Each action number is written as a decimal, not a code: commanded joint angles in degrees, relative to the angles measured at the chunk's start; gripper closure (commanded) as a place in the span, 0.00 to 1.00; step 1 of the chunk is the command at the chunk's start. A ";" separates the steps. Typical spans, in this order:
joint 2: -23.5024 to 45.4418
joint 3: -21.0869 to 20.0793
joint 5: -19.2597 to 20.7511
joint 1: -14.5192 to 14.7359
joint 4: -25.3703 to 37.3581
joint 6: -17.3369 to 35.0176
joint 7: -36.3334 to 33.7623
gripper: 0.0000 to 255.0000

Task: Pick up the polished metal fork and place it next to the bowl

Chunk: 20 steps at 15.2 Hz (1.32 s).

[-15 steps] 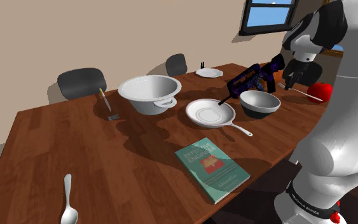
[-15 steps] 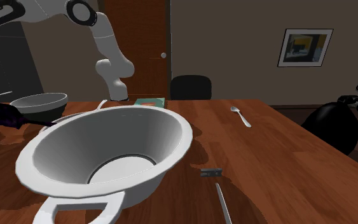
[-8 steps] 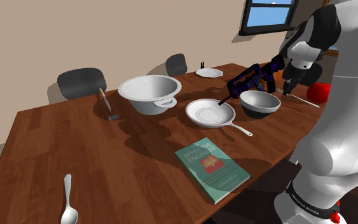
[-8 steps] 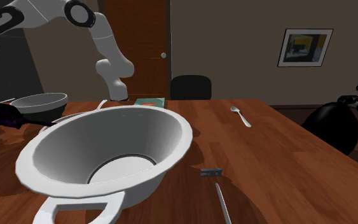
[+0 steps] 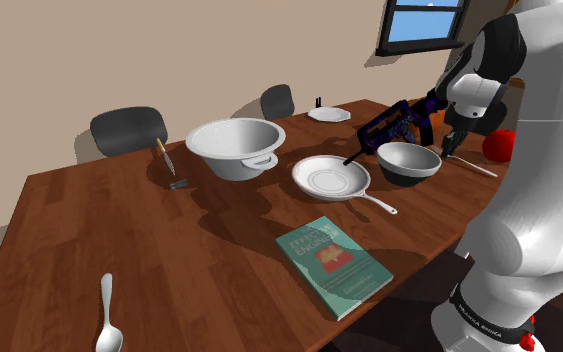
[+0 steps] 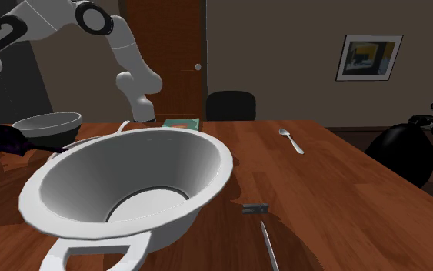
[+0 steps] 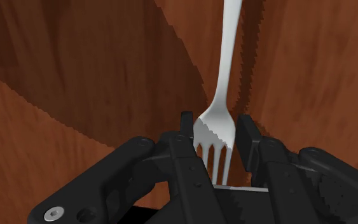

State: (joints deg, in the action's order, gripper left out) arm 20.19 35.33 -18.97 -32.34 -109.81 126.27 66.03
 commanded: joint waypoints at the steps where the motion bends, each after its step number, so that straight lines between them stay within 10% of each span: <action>1: 0.01 -0.01 -0.04 -0.01 -0.10 0.12 0.04 1.00; 5: 0.01 -0.01 -0.04 -0.01 -0.09 0.12 0.04 1.00; 6: 0.01 -0.01 -0.04 -0.01 -0.09 0.12 0.04 0.00; 20: -3.92 1.56 3.34 0.92 2.55 -5.59 -2.11 0.00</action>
State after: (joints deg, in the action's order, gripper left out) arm 16.32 36.87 -15.67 -31.44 -107.27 120.73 63.96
